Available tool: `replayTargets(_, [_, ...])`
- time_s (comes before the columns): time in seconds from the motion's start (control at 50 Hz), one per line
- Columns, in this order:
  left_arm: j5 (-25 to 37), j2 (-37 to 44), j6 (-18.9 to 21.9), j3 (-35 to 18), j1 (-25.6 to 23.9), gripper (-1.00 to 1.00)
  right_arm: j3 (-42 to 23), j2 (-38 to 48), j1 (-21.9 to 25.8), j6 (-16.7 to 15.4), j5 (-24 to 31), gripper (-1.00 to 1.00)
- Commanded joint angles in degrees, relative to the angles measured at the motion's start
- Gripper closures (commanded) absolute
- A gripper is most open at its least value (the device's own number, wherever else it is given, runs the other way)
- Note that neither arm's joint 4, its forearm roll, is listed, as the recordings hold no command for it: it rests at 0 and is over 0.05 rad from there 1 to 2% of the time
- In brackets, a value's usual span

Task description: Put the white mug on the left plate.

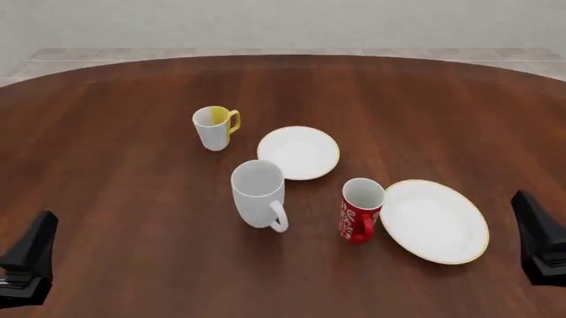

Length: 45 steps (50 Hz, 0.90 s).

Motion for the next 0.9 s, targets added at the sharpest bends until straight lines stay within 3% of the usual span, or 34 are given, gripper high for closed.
replayTargets(0.02, [-0.05, 0.04, 0.18, 0.02, -0.15, -1.0, -3.36, 4.65, 2.11, -1.51, 0.15, -1.0])
replayTargets(0.24, [-0.04, 0.08, 0.53, -0.02, -0.01, -1.0, -5.96, 11.89, 8.58, -4.74, -0.7, -1.0])
replayTargets(0.66, [0.19, -0.07, 0.5, 0.02, 0.05, -1.0, -14.28, 22.09, 18.09, -4.82, 0.98, -1.0])
replayTargets(0.9, [0.2, -0.09, 0.54, -0.21, 0.01, -1.0, -18.5, 27.78, 20.52, -4.3, 0.1, -1.0])
